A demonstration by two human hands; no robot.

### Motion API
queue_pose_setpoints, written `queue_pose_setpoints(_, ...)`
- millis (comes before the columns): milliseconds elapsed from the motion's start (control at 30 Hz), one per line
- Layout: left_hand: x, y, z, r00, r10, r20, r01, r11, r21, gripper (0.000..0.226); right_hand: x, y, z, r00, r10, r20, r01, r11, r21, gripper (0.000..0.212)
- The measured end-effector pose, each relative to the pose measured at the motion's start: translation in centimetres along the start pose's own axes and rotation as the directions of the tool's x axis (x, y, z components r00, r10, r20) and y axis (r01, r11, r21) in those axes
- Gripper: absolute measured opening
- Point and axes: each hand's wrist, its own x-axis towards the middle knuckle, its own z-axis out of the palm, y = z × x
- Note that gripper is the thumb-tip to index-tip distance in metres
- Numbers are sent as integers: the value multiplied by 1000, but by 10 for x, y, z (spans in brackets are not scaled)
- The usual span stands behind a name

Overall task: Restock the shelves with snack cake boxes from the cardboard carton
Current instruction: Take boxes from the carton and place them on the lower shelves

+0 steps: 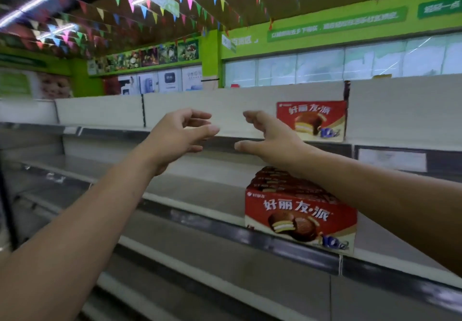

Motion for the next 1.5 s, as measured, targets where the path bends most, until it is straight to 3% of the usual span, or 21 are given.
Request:
queue_pose_setpoints(300,-97,-68,-55,974,-183,-131,189,981,37,42,-29,-10,107,980,-7,199,-25,987,161,80)
queue_pose_setpoints(567,-197,-150,-77,905,-361,-226,396,909,132,31,-83,3,243,878,13,478,-189,928,322,76)
queue_pose_setpoints(733,-270,-207,-65,794,-540,-278,592,791,154,39,-139,25,329,698,-35,715,-249,925,288,78)
queue_pose_setpoints(933,-362,-269,-33,582,-729,-361,799,596,84,32,-217,56,408,407,-64,911,-366,903,227,80)
queue_pose_setpoints(1067,-421,-297,-9,405,-823,-399,895,445,-9,45,-262,73,448,252,-50,966,-362,921,142,81)
queue_pose_setpoints(1167,-465,-318,5,290,-864,-412,925,363,-110,58,-293,86,471,140,-27,990,-384,920,79,70)
queue_pose_setpoints(1233,-491,-334,12,226,-879,-420,944,304,-128,51,-313,94,486,59,-10,998,-400,916,33,64)
queue_pose_setpoints(1367,-544,-373,24,110,-902,-417,972,186,-147,42,-358,111,528,-62,64,996,-424,902,-84,73)
queue_pose_setpoints(1500,-602,-423,39,0,-930,-368,979,76,-192,46,-418,135,579,-136,144,980,-476,858,-192,82)
